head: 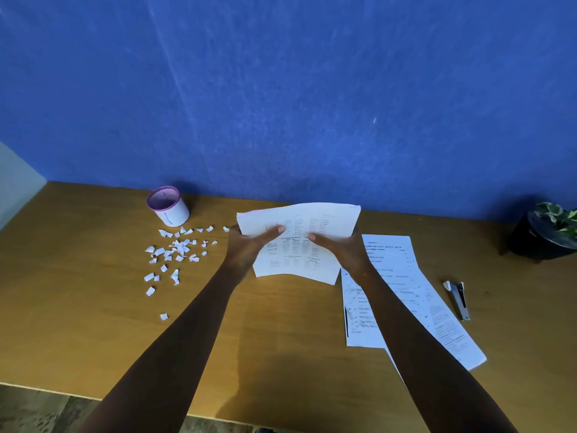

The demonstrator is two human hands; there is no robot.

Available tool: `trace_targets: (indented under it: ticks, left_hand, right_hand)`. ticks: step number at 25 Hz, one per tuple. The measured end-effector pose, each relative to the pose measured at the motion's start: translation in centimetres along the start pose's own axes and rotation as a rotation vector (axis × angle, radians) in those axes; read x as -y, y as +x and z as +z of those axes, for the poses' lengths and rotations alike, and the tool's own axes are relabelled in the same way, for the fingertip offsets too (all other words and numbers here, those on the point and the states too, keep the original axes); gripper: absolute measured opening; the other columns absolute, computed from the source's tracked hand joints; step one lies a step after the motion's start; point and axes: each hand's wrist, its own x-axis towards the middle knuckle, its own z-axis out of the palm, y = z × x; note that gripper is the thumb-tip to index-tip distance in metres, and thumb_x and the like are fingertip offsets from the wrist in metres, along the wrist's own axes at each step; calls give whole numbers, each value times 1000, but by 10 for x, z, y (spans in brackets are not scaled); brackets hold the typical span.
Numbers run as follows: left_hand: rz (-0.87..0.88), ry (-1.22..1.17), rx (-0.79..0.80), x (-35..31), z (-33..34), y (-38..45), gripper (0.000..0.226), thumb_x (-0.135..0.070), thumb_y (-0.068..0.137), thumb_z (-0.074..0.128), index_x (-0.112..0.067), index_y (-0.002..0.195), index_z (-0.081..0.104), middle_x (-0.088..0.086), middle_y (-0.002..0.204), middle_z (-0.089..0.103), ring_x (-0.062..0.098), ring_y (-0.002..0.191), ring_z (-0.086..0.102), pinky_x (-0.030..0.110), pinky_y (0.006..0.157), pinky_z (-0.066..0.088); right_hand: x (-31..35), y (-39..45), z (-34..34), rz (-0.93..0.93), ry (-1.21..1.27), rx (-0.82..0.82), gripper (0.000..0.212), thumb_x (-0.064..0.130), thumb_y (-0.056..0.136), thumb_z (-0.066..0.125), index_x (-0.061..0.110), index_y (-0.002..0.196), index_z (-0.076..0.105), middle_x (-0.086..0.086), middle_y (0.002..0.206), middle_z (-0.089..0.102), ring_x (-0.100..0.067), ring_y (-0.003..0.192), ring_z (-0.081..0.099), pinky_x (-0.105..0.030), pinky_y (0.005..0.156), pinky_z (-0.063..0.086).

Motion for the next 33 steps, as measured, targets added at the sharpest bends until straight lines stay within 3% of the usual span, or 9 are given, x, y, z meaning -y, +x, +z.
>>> trace_targets:
  ticks: [4, 12, 16, 18, 22, 25, 28, 33]
  left_hand:
    - [-3, 30, 36, 7, 2, -1, 32, -12, 80, 81, -30, 100, 63, -13, 98, 70, 9, 86, 69, 12, 58, 52]
    - [-28, -4, 37, 34, 0, -4, 33, -4, 81, 78, -28, 100, 67, -9, 104, 73, 4, 83, 73, 15, 59, 54]
    - [-37, 39, 83, 48, -2, 2, 42, -3, 77, 82, -27, 107, 67, 3, 116, 72, 15, 98, 72, 30, 74, 61]
    - [-37, 70, 91, 51, 0, 5, 44, -9, 76, 84, -29, 110, 66, 0, 117, 71, 18, 103, 70, 36, 81, 60]
    - [-53, 115, 49, 44, 9, 13, 29, -10, 82, 79, -25, 104, 69, -12, 104, 73, 4, 87, 73, 18, 67, 56]
    - [-101, 136, 86, 44, 19, 16, 28, -9, 84, 77, -11, 111, 70, -9, 98, 73, 6, 83, 74, 15, 61, 56]
    - [-233, 183, 104, 58, 46, 16, 17, -14, 86, 76, -17, 102, 71, -4, 96, 74, 5, 72, 74, 18, 57, 56]
    - [-455, 316, 201, 97, 108, 13, 29, -5, 85, 73, -6, 113, 70, 9, 120, 71, 28, 101, 70, 44, 89, 58]
  right_hand:
    - [-5, -1, 0, 26, 22, -38, 35, 22, 72, 86, 29, 99, 65, 10, 105, 70, -13, 97, 67, -32, 85, 55]
    - [-24, -17, -1, 75, 87, -27, 31, 6, 77, 81, 27, 96, 68, 13, 101, 72, -5, 87, 72, -17, 67, 55]
    - [-30, -15, -2, 131, 95, -55, 34, 9, 74, 84, 24, 101, 70, 8, 105, 73, -9, 94, 72, -21, 71, 57]
    - [-31, -12, -3, 143, 65, -72, 37, 17, 72, 86, 24, 105, 70, 7, 108, 73, -11, 97, 71, -25, 76, 58]
    - [-28, -12, -15, 122, 76, -92, 31, 21, 78, 82, 19, 107, 73, 7, 104, 75, -4, 88, 73, -19, 74, 56]
    - [-39, -13, -31, 117, -10, -147, 34, 26, 84, 77, 15, 115, 70, 0, 113, 73, -12, 100, 71, -28, 87, 55]
    - [-57, -9, -58, 214, -233, -257, 40, 34, 86, 74, 11, 119, 68, -7, 119, 70, -24, 108, 67, -38, 95, 52]
    - [-86, -8, -119, 395, -476, -334, 50, 41, 91, 65, 7, 127, 63, -15, 129, 64, -36, 119, 59, -44, 101, 47]
